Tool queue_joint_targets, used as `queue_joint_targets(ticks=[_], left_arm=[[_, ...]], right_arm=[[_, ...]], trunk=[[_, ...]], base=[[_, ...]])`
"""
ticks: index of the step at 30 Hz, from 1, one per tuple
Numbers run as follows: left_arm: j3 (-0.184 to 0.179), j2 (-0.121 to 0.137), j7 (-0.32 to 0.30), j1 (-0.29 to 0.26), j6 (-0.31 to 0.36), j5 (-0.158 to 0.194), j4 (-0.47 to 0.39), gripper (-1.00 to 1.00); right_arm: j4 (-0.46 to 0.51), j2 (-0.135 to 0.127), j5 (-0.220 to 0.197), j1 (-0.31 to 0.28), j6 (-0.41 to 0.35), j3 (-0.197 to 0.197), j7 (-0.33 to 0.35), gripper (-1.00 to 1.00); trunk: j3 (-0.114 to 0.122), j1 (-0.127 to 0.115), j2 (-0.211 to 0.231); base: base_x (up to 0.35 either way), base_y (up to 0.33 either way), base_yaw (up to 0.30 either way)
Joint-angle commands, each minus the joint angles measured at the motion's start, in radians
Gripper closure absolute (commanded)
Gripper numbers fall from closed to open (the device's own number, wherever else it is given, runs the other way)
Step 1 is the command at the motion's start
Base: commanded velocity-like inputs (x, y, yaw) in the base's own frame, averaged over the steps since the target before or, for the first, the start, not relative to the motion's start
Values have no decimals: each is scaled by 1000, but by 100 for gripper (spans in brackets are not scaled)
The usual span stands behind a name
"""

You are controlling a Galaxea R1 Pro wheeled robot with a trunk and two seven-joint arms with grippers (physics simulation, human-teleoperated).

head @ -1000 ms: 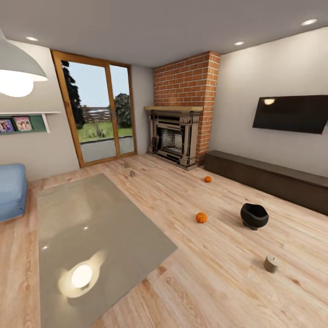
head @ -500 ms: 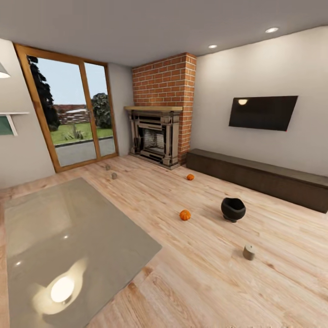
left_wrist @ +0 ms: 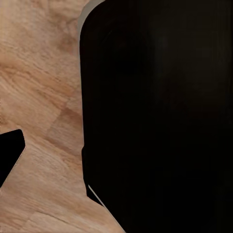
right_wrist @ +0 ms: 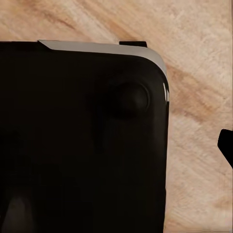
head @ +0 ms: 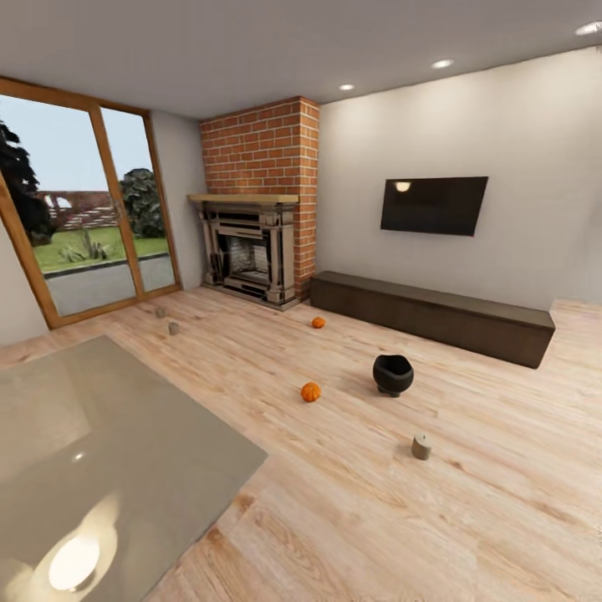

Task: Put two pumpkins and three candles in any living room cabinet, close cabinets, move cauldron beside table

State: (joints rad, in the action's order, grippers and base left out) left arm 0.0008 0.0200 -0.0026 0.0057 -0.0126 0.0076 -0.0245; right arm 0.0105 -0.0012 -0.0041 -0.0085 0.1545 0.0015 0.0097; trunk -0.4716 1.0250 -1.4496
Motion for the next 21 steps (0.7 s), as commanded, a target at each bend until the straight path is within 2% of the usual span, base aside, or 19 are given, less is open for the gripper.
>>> queue_joint_targets(ticks=[1,13,21], left_arm=[[-1,0,-1,1,-2,0,-2,-100],[-1,-3,-11,0,-3,-5,-23,-100],[-5,-1,-11,0,-18,-9,-25,-100]], right_arm=[[-1,0,-1,-1,4,0,1,-100],[0,2,0,-1,5,0,1,-100],[0,7,0,-1,5,0,1,-100]], trunk=[[-1,0,0],[-6,0,0],[-10,0,0]], base=[[0,0,-274],[0,-11,-274],[0,-212,-274]])
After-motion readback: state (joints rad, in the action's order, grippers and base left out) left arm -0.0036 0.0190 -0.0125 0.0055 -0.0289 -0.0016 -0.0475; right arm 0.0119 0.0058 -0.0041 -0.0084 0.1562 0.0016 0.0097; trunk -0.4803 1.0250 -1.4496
